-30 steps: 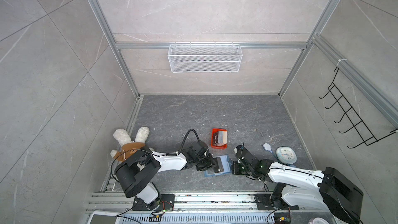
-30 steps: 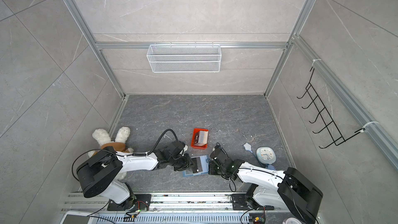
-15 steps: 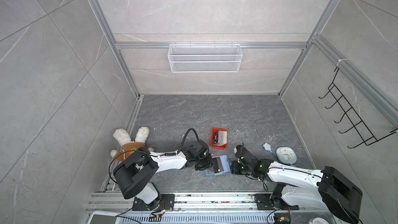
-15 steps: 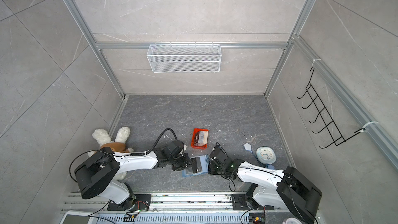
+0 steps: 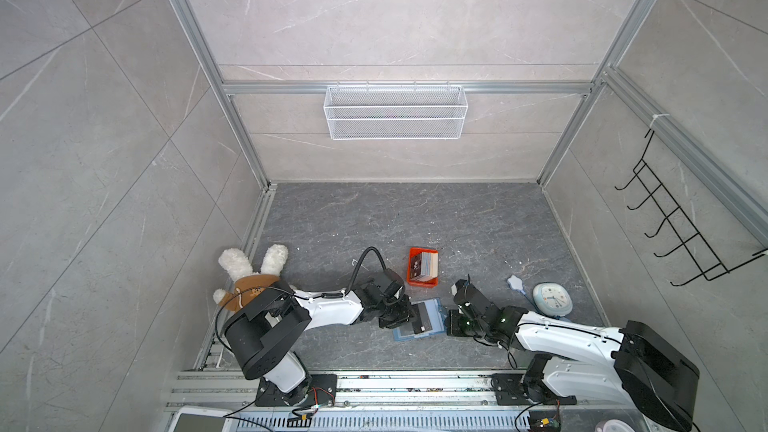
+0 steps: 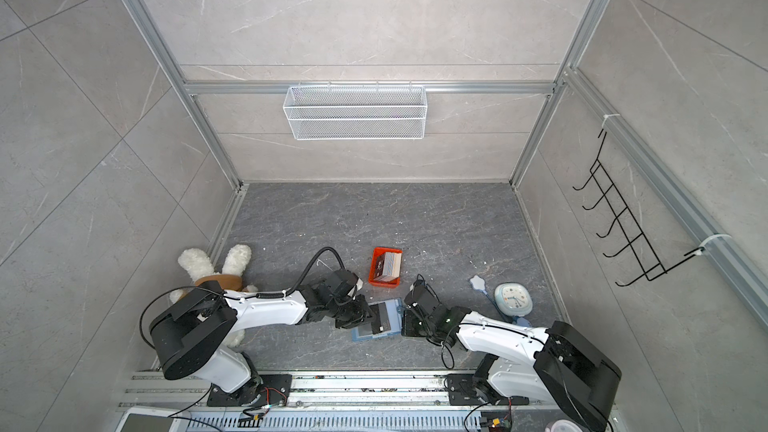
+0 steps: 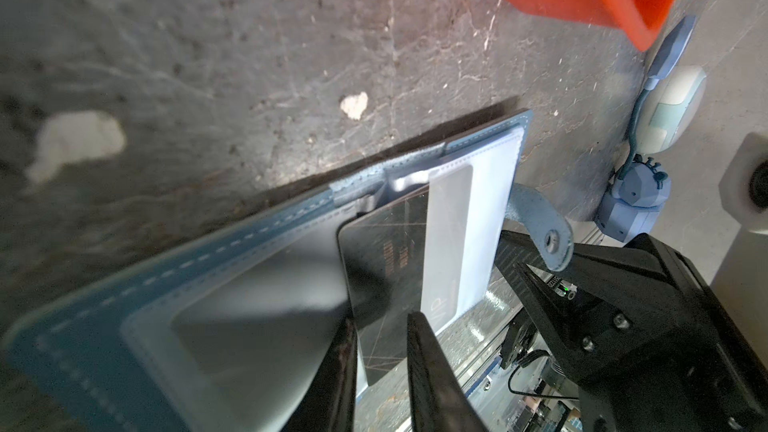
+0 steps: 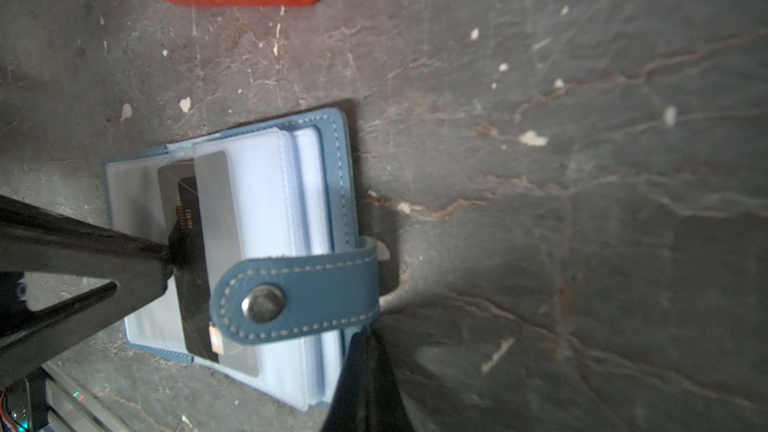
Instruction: Put the credit cards into the card holder
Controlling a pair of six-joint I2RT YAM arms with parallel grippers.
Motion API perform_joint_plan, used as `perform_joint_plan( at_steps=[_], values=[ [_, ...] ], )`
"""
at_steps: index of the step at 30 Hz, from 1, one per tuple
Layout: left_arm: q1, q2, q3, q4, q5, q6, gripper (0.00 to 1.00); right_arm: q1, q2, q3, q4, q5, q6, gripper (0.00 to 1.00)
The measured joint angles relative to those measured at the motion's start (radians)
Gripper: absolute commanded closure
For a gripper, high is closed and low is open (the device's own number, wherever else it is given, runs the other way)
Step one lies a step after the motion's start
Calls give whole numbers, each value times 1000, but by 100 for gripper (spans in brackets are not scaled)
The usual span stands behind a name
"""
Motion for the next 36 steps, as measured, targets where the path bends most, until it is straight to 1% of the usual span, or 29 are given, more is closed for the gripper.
perform_joint_plan(
  at_steps=[9,36],
  values=[
    [0,29,3,51,20,-8,75,0,-1,-1,3,0,0,97],
    [0,68,19,122,64,-38,75,0,1,-8,26,0,0,97]
  ],
)
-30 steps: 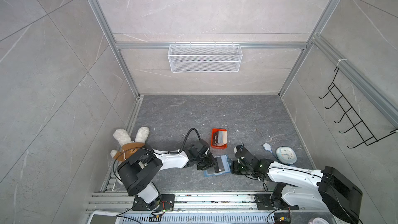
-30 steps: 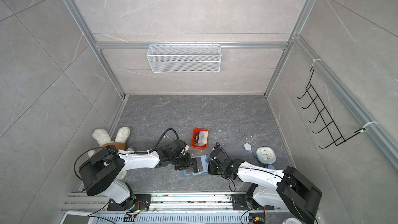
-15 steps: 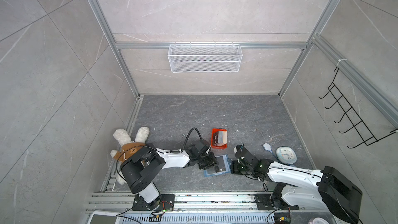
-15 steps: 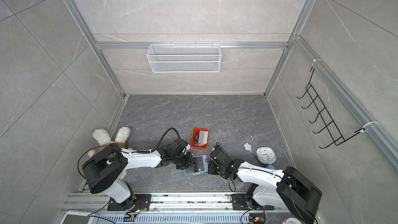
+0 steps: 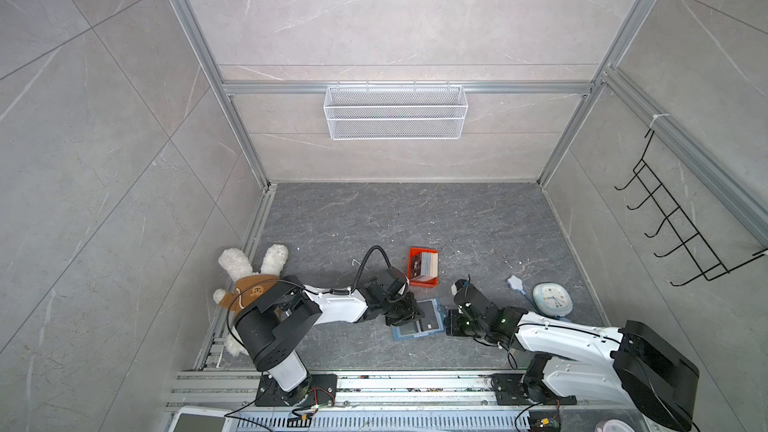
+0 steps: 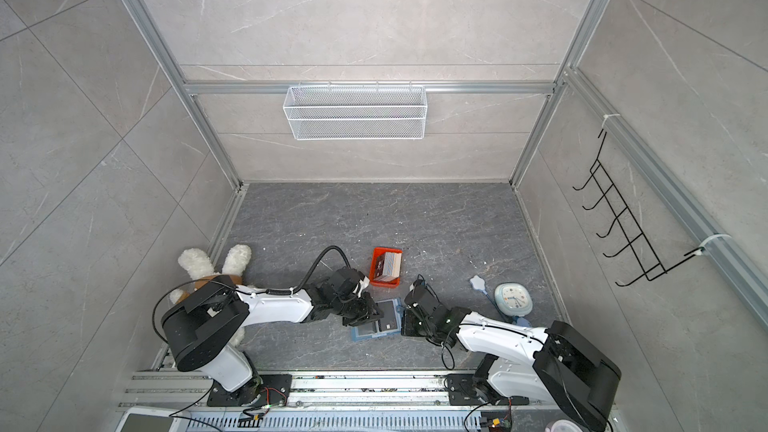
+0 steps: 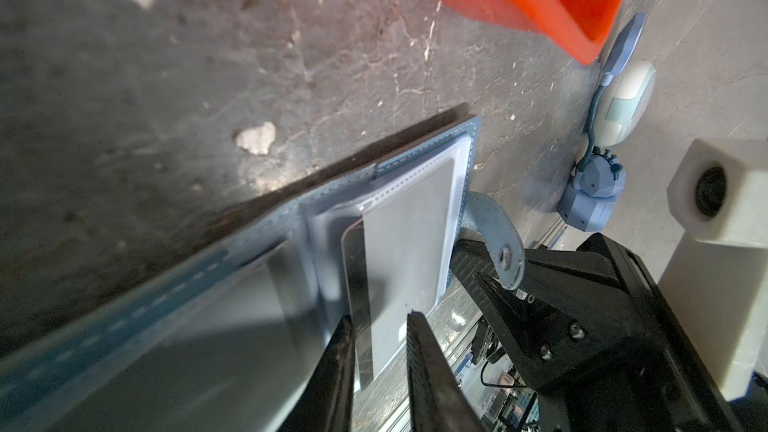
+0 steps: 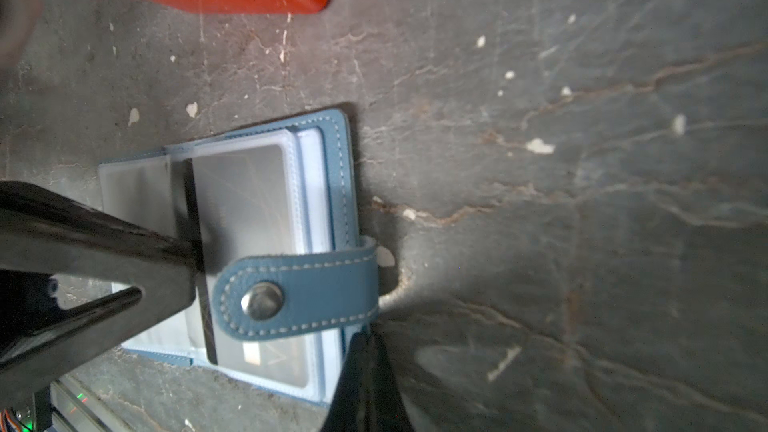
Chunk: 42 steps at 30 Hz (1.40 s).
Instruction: Put the credit cards into the card holder
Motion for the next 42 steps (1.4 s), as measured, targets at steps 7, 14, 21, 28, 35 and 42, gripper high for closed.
perform_joint_plan(
  at_steps=[7,14,21,28,35,42],
  values=[
    [0,12,4,3,3,0,75,0,-6,-6,6,-1,1,97],
    [0,-1,26,-72,-36,48,75,0,-63,-32,-5,0,14,92],
    [-27,-84,26,-130,-96,118,76,0,-168,-33,-35,1,34,84],
    [-49,-123,26,-143,-151,146,77,0,-266,1,-119,21,32,80],
    [-70,-114,46,-204,-209,159,80,0,-189,14,-102,14,22,79],
    [-80,-67,98,-225,-240,174,81,0,-127,13,-28,-15,18,79]
  ],
)
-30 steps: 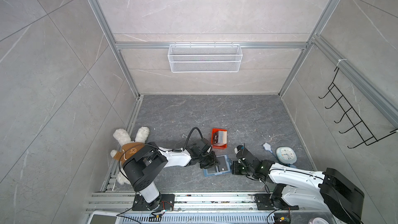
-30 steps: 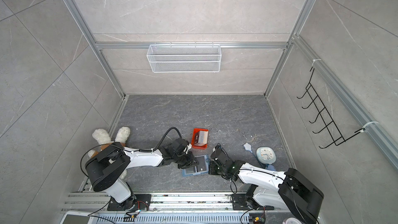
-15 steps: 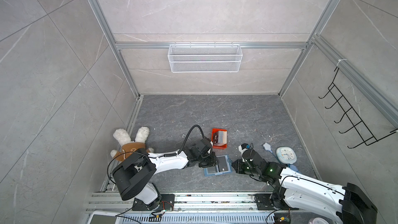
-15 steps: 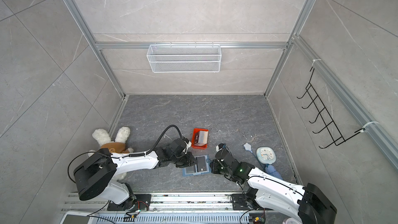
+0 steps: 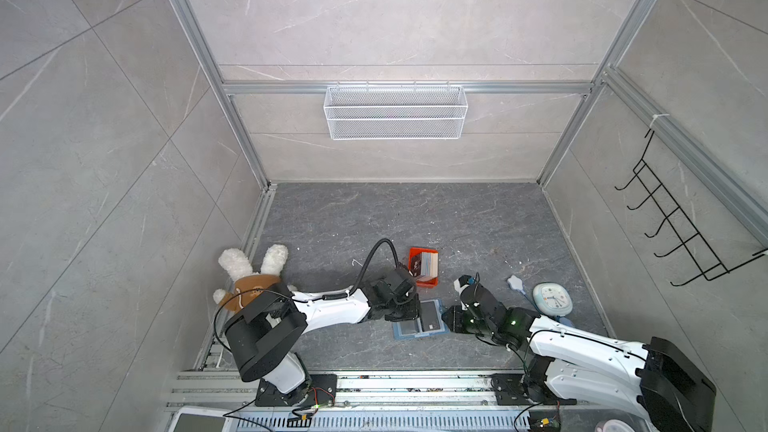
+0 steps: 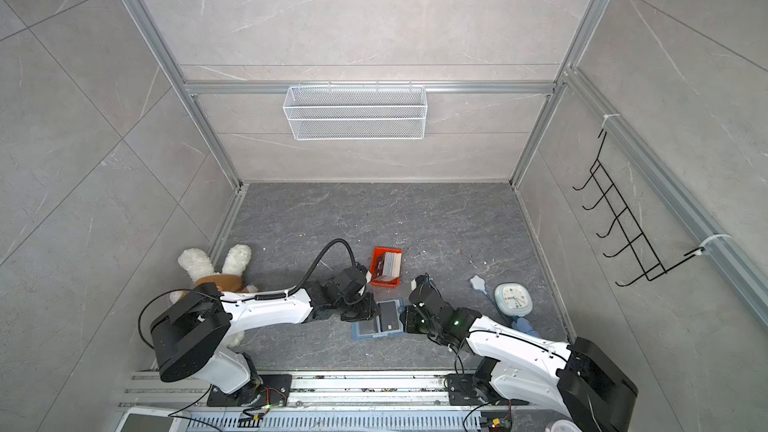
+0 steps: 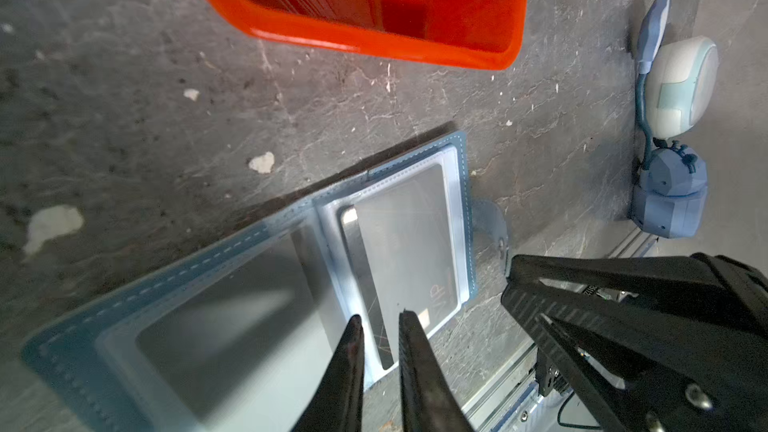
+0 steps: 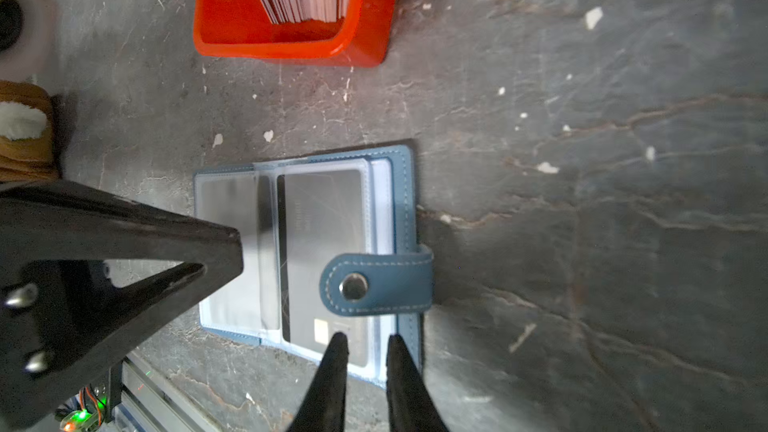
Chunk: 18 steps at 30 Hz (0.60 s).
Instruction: Put the credit cards into the card holder
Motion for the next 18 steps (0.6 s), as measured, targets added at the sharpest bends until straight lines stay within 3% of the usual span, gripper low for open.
perform_joint_plan(
  at_steps=[18],
  values=[
    [-24,63,19,-11,-21,7,87,0,3,-34,85,-16,0,80]
  ],
)
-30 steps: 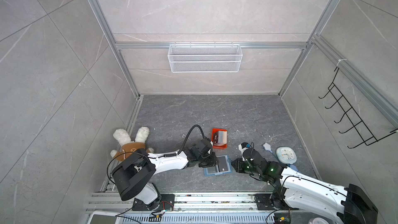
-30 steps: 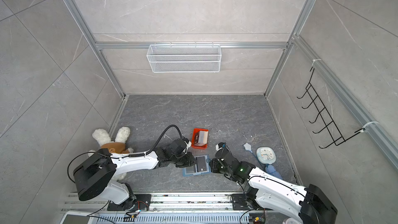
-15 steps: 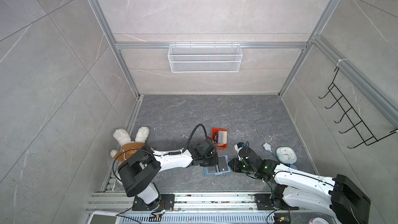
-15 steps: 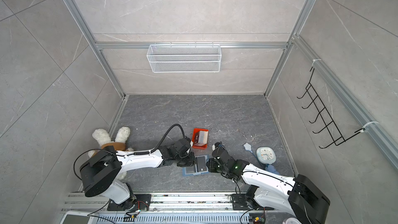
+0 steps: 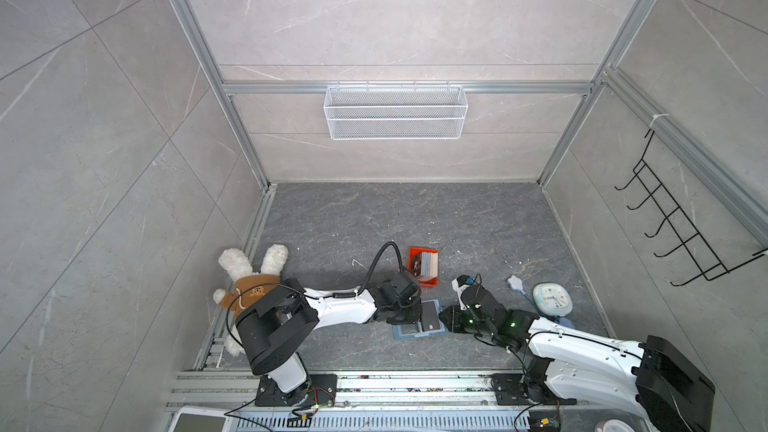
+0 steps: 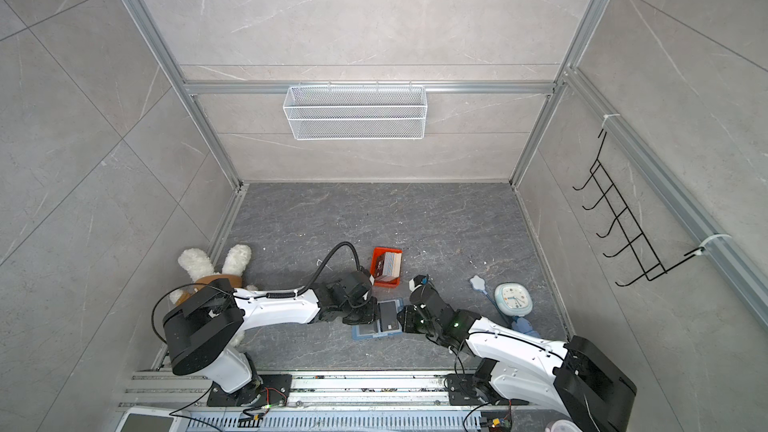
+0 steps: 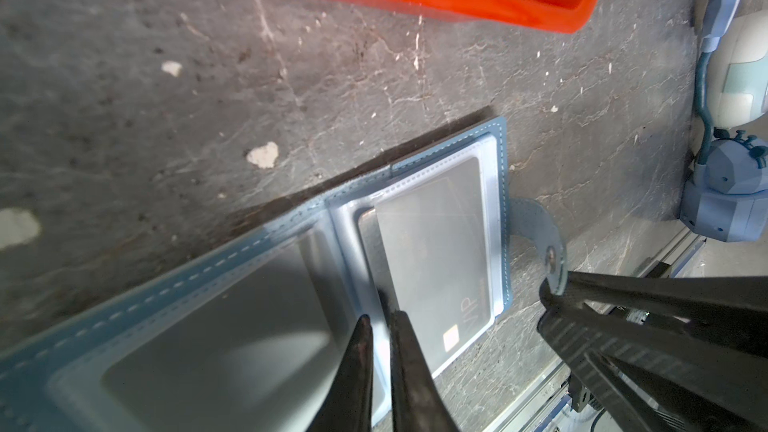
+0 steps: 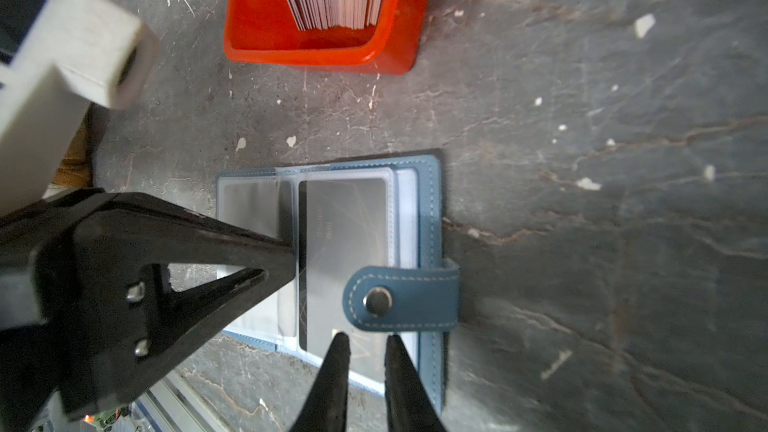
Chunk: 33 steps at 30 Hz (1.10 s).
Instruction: Put the credit cards into the card holder
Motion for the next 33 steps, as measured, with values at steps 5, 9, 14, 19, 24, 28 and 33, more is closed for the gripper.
perform_joint_plan(
  at_steps=[5,9,14,19,24,28,33],
  values=[
    [0,21,7,0,1,0,88,0,21,-5,18,-7,0,80],
    [0,21,8,0,0,0,90,0,39,-6,26,-11,0,78],
    [-1,22,8,0,0,0,92,0,52,-6,41,-20,0,75],
    [-1,22,8,0,0,-1,95,0,64,-6,53,-30,0,76],
    [-1,22,5,4,0,-2,97,0,77,-6,69,-37,0,75],
    [-1,22,2,9,0,-4,97,0,89,-8,75,-40,1,75],
    [-1,22,1,10,0,-5,97,0,93,-13,76,-40,1,75]
  ],
)
